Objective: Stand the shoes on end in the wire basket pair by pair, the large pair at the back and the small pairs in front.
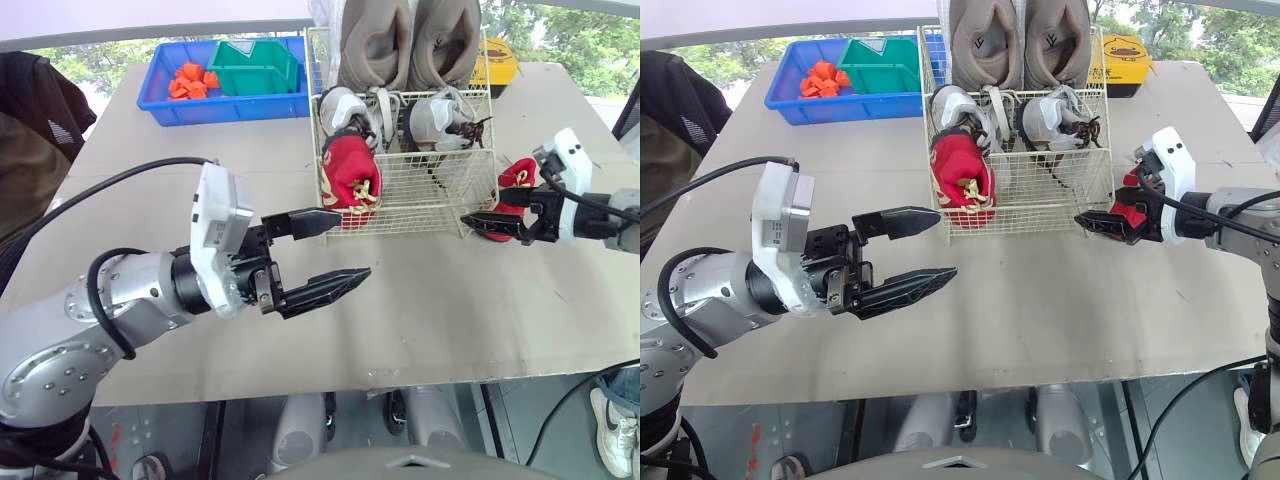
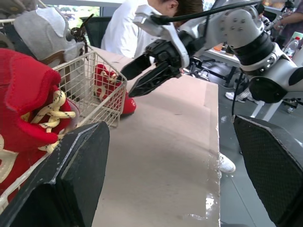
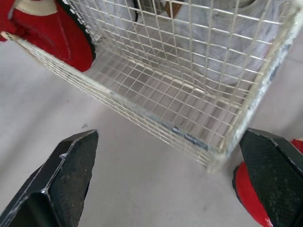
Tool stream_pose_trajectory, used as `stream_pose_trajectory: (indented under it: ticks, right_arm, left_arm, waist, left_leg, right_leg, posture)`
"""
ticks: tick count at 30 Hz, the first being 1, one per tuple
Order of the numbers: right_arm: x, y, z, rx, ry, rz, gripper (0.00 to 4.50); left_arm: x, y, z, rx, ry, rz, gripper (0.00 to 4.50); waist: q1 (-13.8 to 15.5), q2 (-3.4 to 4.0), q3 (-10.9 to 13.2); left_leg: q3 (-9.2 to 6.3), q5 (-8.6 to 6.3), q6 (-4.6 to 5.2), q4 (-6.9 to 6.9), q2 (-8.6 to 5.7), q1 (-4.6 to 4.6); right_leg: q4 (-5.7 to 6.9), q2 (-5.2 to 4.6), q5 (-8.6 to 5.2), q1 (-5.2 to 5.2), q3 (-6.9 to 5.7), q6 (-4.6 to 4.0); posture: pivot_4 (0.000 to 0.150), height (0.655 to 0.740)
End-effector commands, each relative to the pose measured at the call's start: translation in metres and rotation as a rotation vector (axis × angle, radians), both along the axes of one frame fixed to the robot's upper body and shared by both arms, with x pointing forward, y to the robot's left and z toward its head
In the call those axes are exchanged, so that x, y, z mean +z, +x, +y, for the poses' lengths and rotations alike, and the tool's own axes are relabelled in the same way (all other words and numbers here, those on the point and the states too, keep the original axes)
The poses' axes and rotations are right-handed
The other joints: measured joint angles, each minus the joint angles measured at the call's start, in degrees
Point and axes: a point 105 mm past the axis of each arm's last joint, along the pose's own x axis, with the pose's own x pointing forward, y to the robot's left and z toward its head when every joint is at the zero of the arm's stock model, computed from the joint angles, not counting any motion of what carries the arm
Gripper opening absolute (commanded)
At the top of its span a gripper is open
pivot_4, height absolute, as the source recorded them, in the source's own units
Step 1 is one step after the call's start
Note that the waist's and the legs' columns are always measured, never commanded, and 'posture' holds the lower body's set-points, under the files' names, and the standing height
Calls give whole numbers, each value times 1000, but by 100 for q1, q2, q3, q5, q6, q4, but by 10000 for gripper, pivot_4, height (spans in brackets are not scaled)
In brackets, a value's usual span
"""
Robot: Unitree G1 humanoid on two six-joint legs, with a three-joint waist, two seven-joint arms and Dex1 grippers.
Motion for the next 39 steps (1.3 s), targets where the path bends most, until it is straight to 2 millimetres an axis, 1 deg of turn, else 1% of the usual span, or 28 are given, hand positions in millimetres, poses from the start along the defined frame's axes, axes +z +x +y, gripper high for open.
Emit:
stream_pose_trajectory:
  ticks: [1,3,6,8,13,15,17,18,19,20,21,23,27,28,30,33,34,37,39]
  right_arm:
    - [20,6,-23,-149,17,-73,45000]
    - [22,11,-29,-201,3,-93,45000]
    - [21,28,-42,-339,-17,-85,45000]
    - [15,42,-57,-459,-36,-52,45000]
    - [-2,60,-75,-574,-127,56,45000]
    - [-6,66,-82,-620,-129,80,45000]
    - [0,70,-76,-587,-49,70,45000]
    - [9,71,-69,-547,25,47,45000]
    - [22,69,-57,-477,127,25,45000]
    - [28,63,-49,-417,148,13,45000]
    - [30,57,-45,-371,131,-2,45000]
    - [25,43,-31,-271,140,44,45000]
    - [25,25,-10,-132,162,76,45000]
    - [24,19,-1,-85,165,93,45000]
    - [21,11,9,-29,169,121,45000]
    - [20,4,19,22,168,130,45000]
    - [21,4,19,15,157,107,45000]
    - [27,-1,14,11,178,83,45000]
    - [29,-1,4,-39,159,48,45000]
  left_arm:
    - [5,-2,-5,-28,-15,-34,44860]
    - [5,0,-7,-38,-23,-38,44860]
    - [7,2,-9,-67,-26,-37,44860]
    - [8,3,-10,-75,-28,-42,44860]
    - [9,4,-12,-82,-27,-48,44860]
    - [10,3,-12,-83,-29,-50,44860]
    - [11,0,-13,-84,-31,-52,44860]
    - [10,-1,-13,-83,-31,-52,44860]
    - [10,-1,-12,-77,-30,-53,44860]
    - [11,0,-10,-69,-31,-52,44860]
    - [11,0,-10,-64,-31,-52,44860]
    - [11,1,-9,-58,-35,-51,44860]
    - [11,2,-9,-65,-34,-51,44860]
    - [12,2,-9,-69,-35,-52,44860]
    - [13,3,-8,-72,-38,-52,44860]
    - [12,3,-8,-77,-38,-51,44860]
    - [12,3,-8,-78,-36,-51,44860]
    - [12,3,-8,-81,-42,-51,44860]
    - [11,3,-9,-84,-36,-56,44860]
  waist:
    - [13,0,0]
    - [22,0,0]
    - [5,1,0]
    - [-10,0,0]
    - [44,-1,-1]
    - [94,-1,-1]
    - [124,-1,-1]
    - [137,-1,-1]
    - [141,-1,-1]
    - [133,6,3]
    - [121,14,8]
    - [103,17,10]
    - [73,16,9]
    - [59,18,10]
    - [60,19,11]
    - [39,20,11]
    - [26,20,11]
    - [-32,21,12]
    - [-31,21,12]
  left_leg:
    - [0,0,0,0,0,1]
    - [2,0,0,2,-1,1]
    - [3,0,0,1,-4,2]
    - [5,0,0,1,-5,2]
    - [6,0,2,2,-5,0]
    - [9,-1,4,4,-6,-1]
    - [4,-1,5,4,-7,-4]
    - [0,-1,6,4,-8,-10]
    - [-1,-2,7,4,-8,-11]
    - [-1,-3,9,4,-8,-15]
    - [0,-3,8,4,-7,-21]
    - [-2,-2,7,0,-5,-22]
    - [-8,-6,11,-9,2,-21]
    - [-7,-6,11,-10,2,-21]
    - [-4,-7,13,-10,1,-19]
    - [-4,-8,14,-10,2,-15]
    - [-4,-8,14,-10,2,-15]
    - [-3,-8,13,-10,2,-15]
    - [-3,-7,13,-10,2,-15]
  right_leg:
    - [0,0,0,1,0,0]
    - [0,0,0,1,1,0]
    - [1,3,0,0,2,0]
    - [1,4,1,-1,3,-1]
    - [-4,2,1,2,7,-1]
    - [-9,2,2,3,9,-2]
    - [-11,2,2,5,9,-2]
    - [-15,2,2,5,7,-2]
    - [-17,2,2,5,7,-2]
    - [-21,2,3,5,7,-1]
    - [-25,2,7,2,7,6]
    - [-32,3,13,1,6,19]
    - [-47,17,14,5,-1,22]
    - [-47,18,14,5,-1,22]
    - [-45,18,9,4,1,12]
    - [-41,18,9,4,2,10]
    - [-40,18,8,4,3,11]
    - [-39,19,9,3,4,12]
    - [-38,19,10,3,5,12]
  posture:
    - [1500,7400]
    - [1500,7400]
    - [1500,7400]
    - [1500,7400]
    - [1500,7400]
    - [1500,7400]
    - [1500,7400]
    - [1500,7400]
    - [1500,7400]
    - [1500,7400]
    - [1500,7400]
    - [1500,7400]
    - [1500,7400]
    - [1500,7400]
    - [1500,7400]
    - [1500,7400]
    - [1500,7400]
    - [1500,7400]
    - [1500,7400]
